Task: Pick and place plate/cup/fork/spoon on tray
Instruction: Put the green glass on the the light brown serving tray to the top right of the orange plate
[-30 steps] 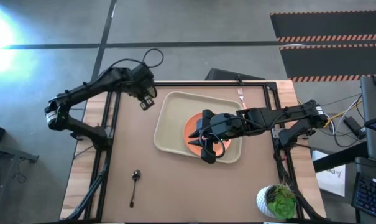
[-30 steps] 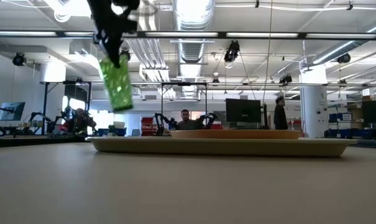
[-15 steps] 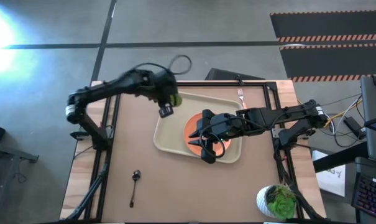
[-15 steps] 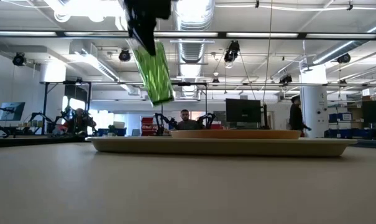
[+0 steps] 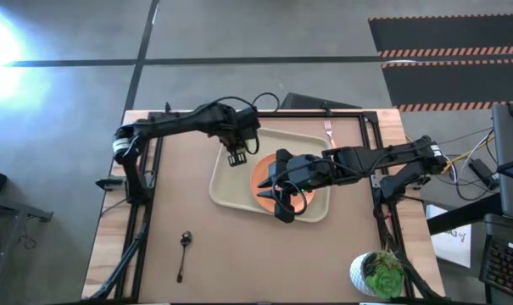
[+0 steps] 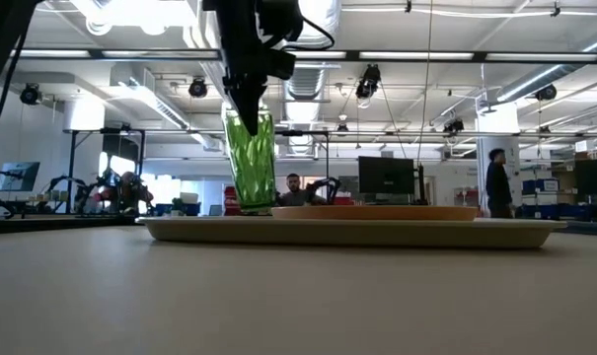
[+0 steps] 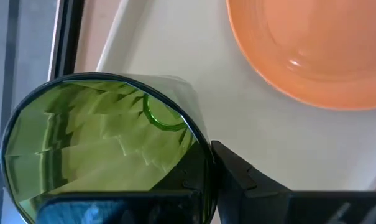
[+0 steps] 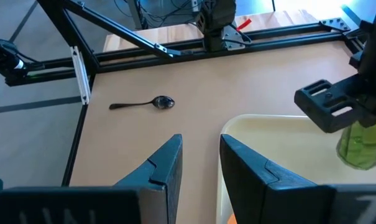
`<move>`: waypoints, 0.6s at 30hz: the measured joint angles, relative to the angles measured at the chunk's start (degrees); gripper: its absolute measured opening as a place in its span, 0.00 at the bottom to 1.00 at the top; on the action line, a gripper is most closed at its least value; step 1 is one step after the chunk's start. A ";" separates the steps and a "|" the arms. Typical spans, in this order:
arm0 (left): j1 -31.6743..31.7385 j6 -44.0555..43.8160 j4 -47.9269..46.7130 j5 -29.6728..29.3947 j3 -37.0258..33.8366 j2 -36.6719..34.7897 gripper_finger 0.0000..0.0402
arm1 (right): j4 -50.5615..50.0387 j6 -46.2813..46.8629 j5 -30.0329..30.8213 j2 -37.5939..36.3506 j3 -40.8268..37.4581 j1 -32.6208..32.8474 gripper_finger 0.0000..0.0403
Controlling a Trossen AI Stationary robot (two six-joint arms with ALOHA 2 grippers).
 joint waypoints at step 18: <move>1.79 0.25 0.07 0.24 -1.05 0.26 0.00 | -0.11 -1.45 -0.46 -0.18 0.00 0.00 0.24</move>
